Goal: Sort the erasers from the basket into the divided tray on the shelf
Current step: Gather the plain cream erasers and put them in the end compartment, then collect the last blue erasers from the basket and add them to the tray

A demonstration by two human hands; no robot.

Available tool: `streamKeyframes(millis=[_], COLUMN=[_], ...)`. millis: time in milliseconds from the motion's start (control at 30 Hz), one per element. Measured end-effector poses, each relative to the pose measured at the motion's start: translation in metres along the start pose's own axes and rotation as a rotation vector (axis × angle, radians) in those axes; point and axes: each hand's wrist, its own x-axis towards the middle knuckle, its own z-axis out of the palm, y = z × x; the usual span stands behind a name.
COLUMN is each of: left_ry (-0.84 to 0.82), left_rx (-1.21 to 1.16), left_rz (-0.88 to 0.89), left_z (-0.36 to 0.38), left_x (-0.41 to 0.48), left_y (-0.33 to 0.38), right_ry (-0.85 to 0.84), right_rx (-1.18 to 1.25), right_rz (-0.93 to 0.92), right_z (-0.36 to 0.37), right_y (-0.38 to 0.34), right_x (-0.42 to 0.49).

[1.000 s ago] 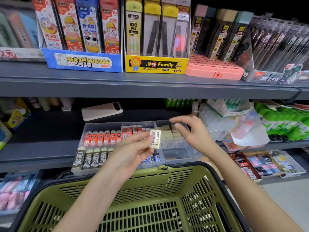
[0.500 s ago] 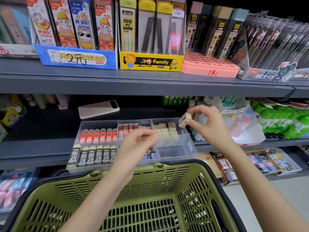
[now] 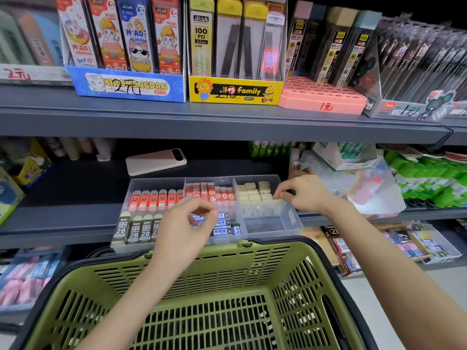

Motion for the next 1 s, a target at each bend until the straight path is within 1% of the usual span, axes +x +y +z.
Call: streamKeyframes(millis=[100,167,200,333,400,500,567,633,800,867,1000], left_ry=[0.003,0.008,0.013,0.027,0.031,0.032,0.032,0.028,0.026,0.027,0.035], left_rx=[0.011,0.03,0.04,0.066,0.073,0.089,0.103,0.115,0.123,0.128,0.128], left_rz=[0.005,0.009,0.013,0.042,0.052,0.067,0.076,0.071,0.056,0.058,0.066], left_z=[0.0,0.001,0.001,0.0,0.0,-0.001,-0.002,-0.002,-0.001,-0.002,-0.001], left_x=[0.0,-0.001,-0.001,-0.003,-0.003,-0.003,-0.003,-0.004,-0.005,-0.005,-0.004], left_y=[0.0,-0.002,-0.002,-0.006,-0.008,-0.012,-0.014,-0.016,-0.018,-0.017,-0.015], right_ry=[0.133,0.193,0.193,0.1,0.105,0.158,0.161,0.131,0.048,0.034,-0.005], right_rx=[0.002,-0.048,-0.072,-0.178,-0.199,-0.209,-0.183,-0.144,0.092,0.152,0.163], right_rz=[0.029,0.072,0.086,0.097,0.127,0.256,0.327,0.357,0.461,0.459,0.426], right_z=[0.004,0.008,0.011,0.02,0.024,0.033,0.038,0.041,0.039,0.038,0.034], right_y=[0.0,-0.002,-0.004,-0.011,-0.012,-0.016,-0.02,-0.022,-0.026,-0.026,-0.023], right_x=[0.002,0.008,0.012,0.029,0.035,0.037,0.036,0.036,0.037,0.036,0.034])
